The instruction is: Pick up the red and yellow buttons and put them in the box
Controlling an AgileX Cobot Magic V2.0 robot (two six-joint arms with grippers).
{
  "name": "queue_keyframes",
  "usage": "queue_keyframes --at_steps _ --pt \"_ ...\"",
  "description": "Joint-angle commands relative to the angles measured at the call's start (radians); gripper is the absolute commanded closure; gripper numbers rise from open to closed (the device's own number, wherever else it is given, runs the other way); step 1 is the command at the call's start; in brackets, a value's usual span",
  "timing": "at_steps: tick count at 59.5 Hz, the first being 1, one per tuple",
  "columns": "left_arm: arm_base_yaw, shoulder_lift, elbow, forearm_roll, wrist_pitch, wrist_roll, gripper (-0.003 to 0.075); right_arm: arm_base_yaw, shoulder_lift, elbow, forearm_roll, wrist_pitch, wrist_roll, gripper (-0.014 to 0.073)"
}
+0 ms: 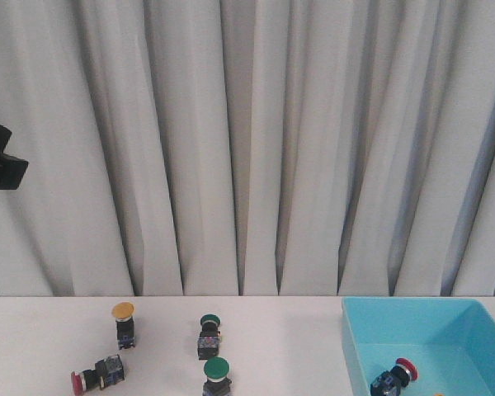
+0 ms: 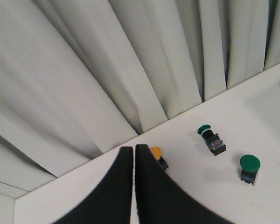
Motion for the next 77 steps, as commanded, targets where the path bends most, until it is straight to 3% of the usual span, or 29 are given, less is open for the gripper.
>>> queue_keyframes --at_steps 1,16,23,30,38,44,49,58,68,73,77 --pt "-0.001 -0.019 -0.017 0.013 -0.068 -0.013 0.0726 -0.001 -0.014 -0.031 0.01 -0.072 -0.012 0.0602" --pt "-0.001 -0.01 -0.017 0.039 -0.066 -0.007 0.0726 -0.001 -0.014 -0.031 0.01 -0.072 -0.012 0.0602" --pt "-0.001 -0.095 0.079 0.052 -0.112 -0.105 0.0726 -0.001 -0.014 -0.031 0.01 -0.072 -0.012 0.0602" --pt "-0.001 -0.248 0.316 0.122 -0.249 -0.224 0.0726 -0.001 -0.012 -0.031 0.01 -0.072 -0.012 0.0602" --pt "0.038 -0.475 0.738 0.145 -0.606 -0.348 0.0726 -0.001 -0.011 -0.031 0.011 -0.072 -0.012 0.0602" --pt "0.105 -0.644 1.072 0.135 -0.887 -0.354 0.0726 -0.001 -0.011 -0.031 0.011 -0.072 -0.012 0.0602" --pt "0.175 -0.741 1.283 0.059 -1.033 -0.343 0.0726 -0.001 -0.011 -0.031 0.011 -0.072 -0.012 0.0602" --pt "0.264 -0.85 1.535 -0.136 -1.147 -0.343 0.0726 -0.001 -0.011 -0.031 0.011 -0.072 -0.012 0.0602" --pt "0.328 -1.008 1.675 -0.106 -1.246 -0.34 0.0726 -0.001 -0.011 -0.031 0.01 -0.072 -0.011 0.0602" --pt "0.377 -1.106 1.729 -0.114 -1.255 -0.333 0.0726 -0.001 -0.011 -0.031 0.01 -0.072 -0.011 0.0602" --pt "0.403 -1.178 1.726 -0.122 -1.161 -0.331 0.0726 -0.001 -0.011 -0.031 0.01 -0.072 -0.011 0.0602"
